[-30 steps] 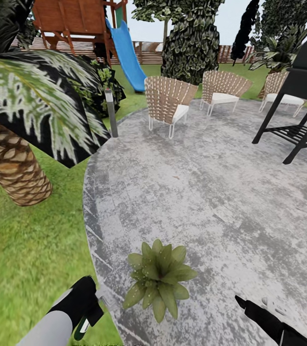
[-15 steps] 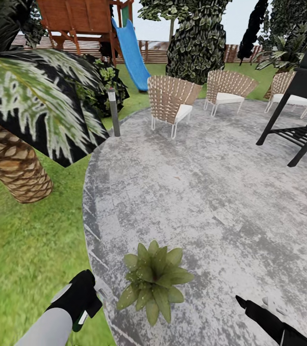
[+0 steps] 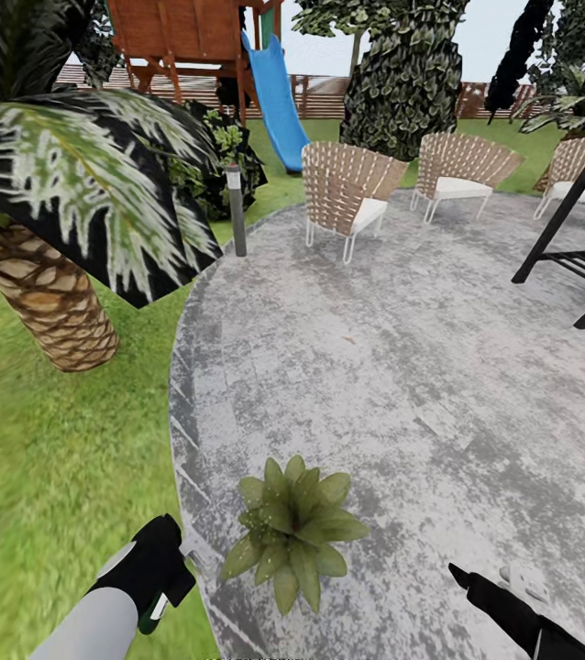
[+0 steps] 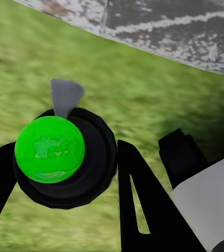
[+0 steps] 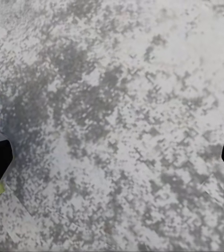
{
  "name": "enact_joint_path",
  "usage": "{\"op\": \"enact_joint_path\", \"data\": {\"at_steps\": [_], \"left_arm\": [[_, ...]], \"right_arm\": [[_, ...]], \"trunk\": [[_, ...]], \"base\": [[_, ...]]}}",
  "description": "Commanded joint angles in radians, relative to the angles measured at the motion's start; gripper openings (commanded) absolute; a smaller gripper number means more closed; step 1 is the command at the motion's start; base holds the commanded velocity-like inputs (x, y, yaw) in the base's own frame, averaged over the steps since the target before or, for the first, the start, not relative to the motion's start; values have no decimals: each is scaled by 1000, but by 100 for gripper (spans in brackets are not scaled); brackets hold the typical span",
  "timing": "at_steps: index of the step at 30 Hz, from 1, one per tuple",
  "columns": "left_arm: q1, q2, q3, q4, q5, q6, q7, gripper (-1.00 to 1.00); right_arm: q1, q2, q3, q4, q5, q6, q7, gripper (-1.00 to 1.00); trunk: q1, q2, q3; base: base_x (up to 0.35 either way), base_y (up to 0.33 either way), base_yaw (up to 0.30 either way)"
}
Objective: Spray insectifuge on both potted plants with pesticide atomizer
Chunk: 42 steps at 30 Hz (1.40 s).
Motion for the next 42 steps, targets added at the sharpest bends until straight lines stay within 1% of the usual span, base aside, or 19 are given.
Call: {"op": "enact_joint_path", "data": {"at_steps": [1,6,12,14,15,16,19,22,28,31,38,42], "left_arm": [[-1,-1,8,-2,-8,2,-8,-100],[-1,-3,10,1,-6,1,-8,-100],[-1,-3,12,4,-4,1,-8,-100],[-1,-3,12,4,14,1,-8,-100],[-1,-2,12,4,38,1,-7,-100],[-1,-2,12,5,54,1,-7,-100],[-1,-1,12,5,72,1,-6,-100],[-1,-1,12,5,73,1,-6,-100],[-1,-1,12,5,74,1,-6,-100],[-1,0,14,5,75,1,-6,-100],[-1,0,13,5,75,1,-6,-100],[-1,0,12,5,75,1,-6,-100]], "right_arm": [[-2,1,-5,-3,3,5,8,100],[-2,1,-5,-1,3,5,7,100],[-2,2,-5,-1,3,1,7,100],[-2,2,-5,-2,3,1,7,100],[-2,2,-5,-5,3,0,7,100],[-2,2,-5,-7,3,-1,8,100],[-2,2,-5,-9,3,-1,9,100],[-2,2,-5,-9,3,-1,10,100],[-2,1,-5,-7,3,-1,10,100],[-2,1,-5,-7,3,-1,8,100],[-2,1,-5,-7,3,-1,11,100],[-2,1,-5,-7,3,-1,10,100]], "trunk": [[0,0,-1],[0,0,-4],[0,0,-6],[0,0,-6],[0,0,-6],[0,0,-6],[0,0,-6],[0,0,-6],[0,0,-6],[0,0,-6],[0,0,-6],[0,0,-7]], "base": [[-13,-49,214],[-4,-18,225],[0,-264,105],[0,-284,8],[0,-217,2],[0,-147,1],[0,-56,0],[0,-2,65],[3,-1,238],[195,-86,250],[261,-198,76],[106,-302,121]]}}
